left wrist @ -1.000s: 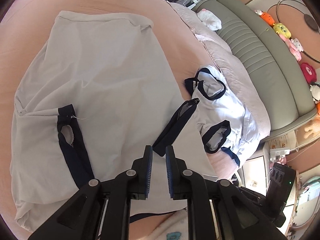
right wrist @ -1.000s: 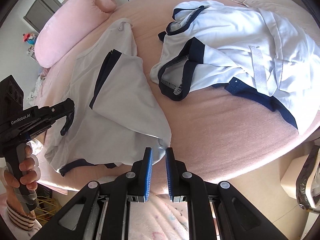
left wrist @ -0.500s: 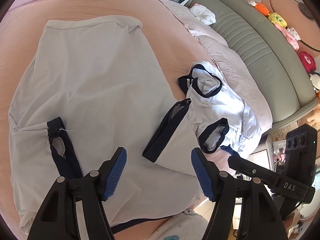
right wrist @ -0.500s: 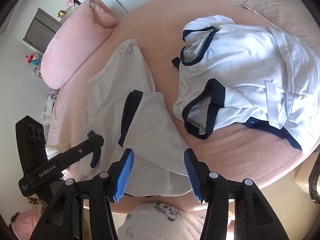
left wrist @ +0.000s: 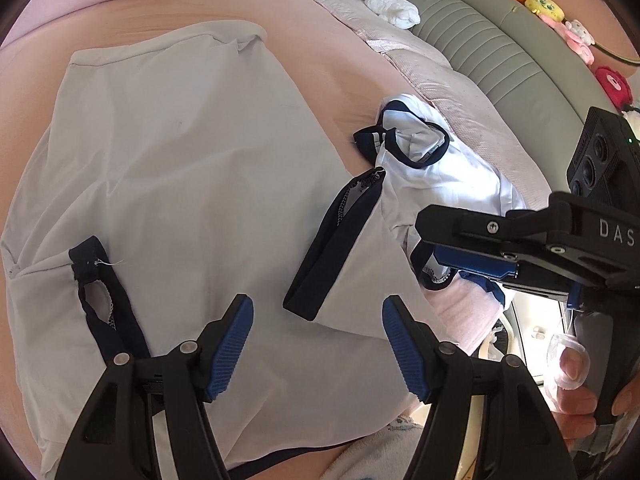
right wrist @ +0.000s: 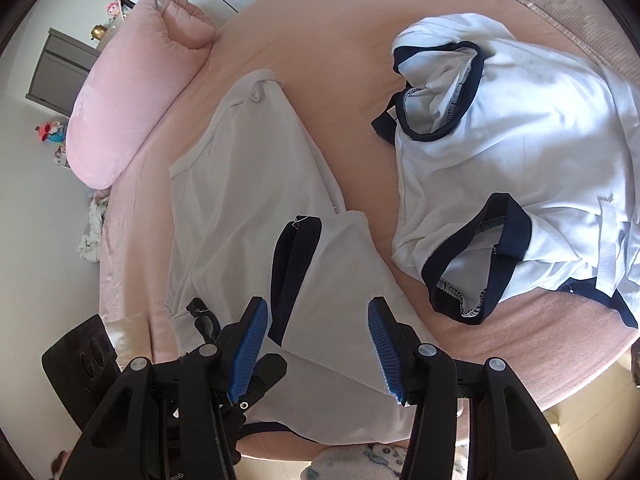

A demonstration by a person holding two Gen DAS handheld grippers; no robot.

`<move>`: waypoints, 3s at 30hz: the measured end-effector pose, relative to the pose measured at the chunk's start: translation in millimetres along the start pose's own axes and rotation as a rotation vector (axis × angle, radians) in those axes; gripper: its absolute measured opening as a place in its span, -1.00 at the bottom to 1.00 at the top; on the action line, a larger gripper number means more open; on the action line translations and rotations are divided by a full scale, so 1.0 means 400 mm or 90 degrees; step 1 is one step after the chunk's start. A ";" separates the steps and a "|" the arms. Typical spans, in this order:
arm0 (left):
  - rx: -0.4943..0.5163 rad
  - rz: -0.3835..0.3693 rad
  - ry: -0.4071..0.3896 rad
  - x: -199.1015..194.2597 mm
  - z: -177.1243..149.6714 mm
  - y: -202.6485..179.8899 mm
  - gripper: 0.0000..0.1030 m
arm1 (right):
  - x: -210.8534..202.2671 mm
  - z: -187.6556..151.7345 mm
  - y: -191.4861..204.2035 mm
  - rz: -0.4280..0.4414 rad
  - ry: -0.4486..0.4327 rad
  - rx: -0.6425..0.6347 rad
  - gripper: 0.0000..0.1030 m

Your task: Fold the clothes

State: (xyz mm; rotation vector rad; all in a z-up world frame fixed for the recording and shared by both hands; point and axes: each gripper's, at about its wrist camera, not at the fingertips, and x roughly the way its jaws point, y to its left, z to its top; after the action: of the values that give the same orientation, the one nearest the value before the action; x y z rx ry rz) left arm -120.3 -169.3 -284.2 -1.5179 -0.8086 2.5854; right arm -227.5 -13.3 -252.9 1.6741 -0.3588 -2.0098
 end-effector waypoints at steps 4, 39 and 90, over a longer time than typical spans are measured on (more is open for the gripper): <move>-0.027 -0.036 0.019 0.026 -0.009 0.002 0.27 | 0.029 0.024 0.011 0.017 0.010 0.021 0.01; 0.015 -0.040 -0.035 0.023 0.005 -0.054 -0.30 | 0.159 0.110 0.008 -0.035 0.060 -0.035 -0.74; -0.163 0.004 -0.145 -0.311 -0.091 0.105 0.37 | -0.084 -0.065 0.149 0.048 0.047 -0.139 0.36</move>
State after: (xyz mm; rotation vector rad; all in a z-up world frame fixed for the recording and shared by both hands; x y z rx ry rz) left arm -16.0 -225.8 -217.4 -1.2908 -1.1988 2.7844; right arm -186.1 -42.9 -200.4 1.5698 -0.1673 -1.8537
